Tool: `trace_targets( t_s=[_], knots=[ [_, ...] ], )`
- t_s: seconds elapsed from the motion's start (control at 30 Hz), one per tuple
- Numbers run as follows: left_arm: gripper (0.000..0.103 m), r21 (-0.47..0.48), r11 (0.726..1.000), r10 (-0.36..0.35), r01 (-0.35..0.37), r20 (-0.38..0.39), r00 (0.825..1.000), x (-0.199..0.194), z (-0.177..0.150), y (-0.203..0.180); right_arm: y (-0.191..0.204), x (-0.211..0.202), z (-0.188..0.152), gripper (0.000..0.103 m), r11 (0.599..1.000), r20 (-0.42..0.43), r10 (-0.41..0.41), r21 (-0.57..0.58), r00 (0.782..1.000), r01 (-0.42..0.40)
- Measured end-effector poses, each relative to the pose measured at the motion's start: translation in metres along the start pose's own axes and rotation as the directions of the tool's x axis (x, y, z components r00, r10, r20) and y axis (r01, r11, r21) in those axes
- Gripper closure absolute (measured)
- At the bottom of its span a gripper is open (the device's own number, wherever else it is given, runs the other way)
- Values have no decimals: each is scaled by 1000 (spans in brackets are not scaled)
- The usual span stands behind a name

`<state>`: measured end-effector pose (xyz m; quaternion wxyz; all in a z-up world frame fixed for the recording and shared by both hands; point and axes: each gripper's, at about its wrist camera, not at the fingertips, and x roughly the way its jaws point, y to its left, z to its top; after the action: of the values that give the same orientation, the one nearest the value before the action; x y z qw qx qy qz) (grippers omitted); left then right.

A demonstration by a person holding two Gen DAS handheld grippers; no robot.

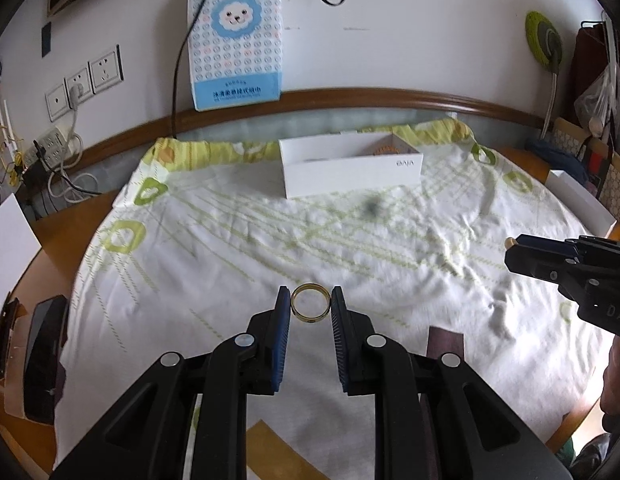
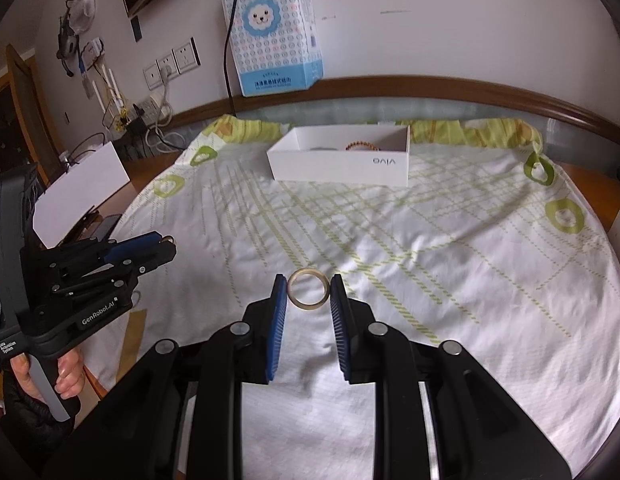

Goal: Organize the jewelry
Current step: 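Lift the cream ring and gold ring with both tools toward the box, then lower both rings into the white box and open both tools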

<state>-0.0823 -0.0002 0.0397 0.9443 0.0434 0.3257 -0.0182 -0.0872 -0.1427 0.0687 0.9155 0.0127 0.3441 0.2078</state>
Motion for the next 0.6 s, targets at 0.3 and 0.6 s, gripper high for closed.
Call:
trace_targets(
  t_s=[0.3,0.6],
  knots=[
    [83,-9,1000,19,-19,54,998,-14,28,14,-8,-17,19,82,1000,64,9,20,998,-10],
    [83,10,1000,-2,1,89,996,-9,69,19,-29,-14,55,82,998,111,8,55,994,-14]
  ],
)
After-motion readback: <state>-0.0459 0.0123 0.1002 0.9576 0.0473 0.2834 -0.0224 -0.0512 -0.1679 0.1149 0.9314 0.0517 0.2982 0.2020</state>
